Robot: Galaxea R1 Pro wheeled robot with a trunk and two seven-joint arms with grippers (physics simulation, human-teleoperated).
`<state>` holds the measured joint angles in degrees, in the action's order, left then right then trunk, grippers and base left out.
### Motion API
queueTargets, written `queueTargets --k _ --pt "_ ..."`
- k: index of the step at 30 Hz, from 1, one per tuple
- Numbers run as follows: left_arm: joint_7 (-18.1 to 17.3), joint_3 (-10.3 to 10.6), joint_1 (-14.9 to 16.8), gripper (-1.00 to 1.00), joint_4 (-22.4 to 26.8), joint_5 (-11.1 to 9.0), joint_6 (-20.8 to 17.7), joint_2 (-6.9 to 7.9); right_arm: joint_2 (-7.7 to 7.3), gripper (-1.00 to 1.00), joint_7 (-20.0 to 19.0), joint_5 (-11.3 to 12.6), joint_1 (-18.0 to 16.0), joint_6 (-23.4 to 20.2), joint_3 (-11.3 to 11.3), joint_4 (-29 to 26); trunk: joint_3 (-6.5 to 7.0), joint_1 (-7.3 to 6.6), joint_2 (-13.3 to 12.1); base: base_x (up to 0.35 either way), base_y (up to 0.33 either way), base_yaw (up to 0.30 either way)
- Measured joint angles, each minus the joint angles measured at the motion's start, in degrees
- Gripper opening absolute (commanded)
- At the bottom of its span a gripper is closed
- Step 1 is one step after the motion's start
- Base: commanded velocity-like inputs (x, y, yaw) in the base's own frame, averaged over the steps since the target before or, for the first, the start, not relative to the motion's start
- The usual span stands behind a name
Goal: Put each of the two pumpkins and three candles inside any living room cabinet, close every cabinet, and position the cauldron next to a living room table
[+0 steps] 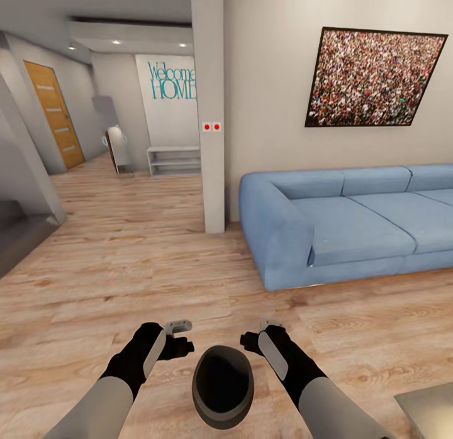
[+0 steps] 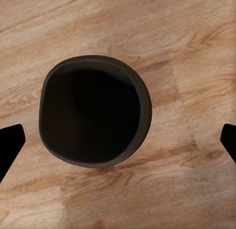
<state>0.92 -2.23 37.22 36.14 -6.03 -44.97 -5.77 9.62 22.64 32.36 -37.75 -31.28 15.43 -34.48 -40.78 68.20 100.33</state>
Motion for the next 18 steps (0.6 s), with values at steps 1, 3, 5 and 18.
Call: queueTargets --k 1,3,5,18 --pt "0.0 0.0 0.0 1.00 0.0 0.0 0.0 0.01 0.00 1.00 0.0 0.0 0.0 0.0 0.0 0.0 -0.18 0.22 0.4 0.000 0.000 0.000" --pt "0.0 0.0 -0.1 1.00 0.0 0.0 0.0 -0.03 0.00 1.00 0.1 0.0 0.0 0.0 0.0 0.0 -0.54 0.66 1.2 0.000 0.000 0.000" --pt "0.0 0.0 -0.1 1.00 0.0 0.0 0.0 -0.16 0.29 1.00 0.1 0.0 0.0 0.0 0.0 0.1 -0.90 1.10 2.0 0.000 0.000 0.000" --pt "0.0 0.0 -0.2 1.00 0.0 0.0 0.0 -0.60 0.38 1.00 3.4 -1.8 -0.1 0.7 0.4 3.0 -3.23 3.96 7.2 0.000 0.000 0.000"
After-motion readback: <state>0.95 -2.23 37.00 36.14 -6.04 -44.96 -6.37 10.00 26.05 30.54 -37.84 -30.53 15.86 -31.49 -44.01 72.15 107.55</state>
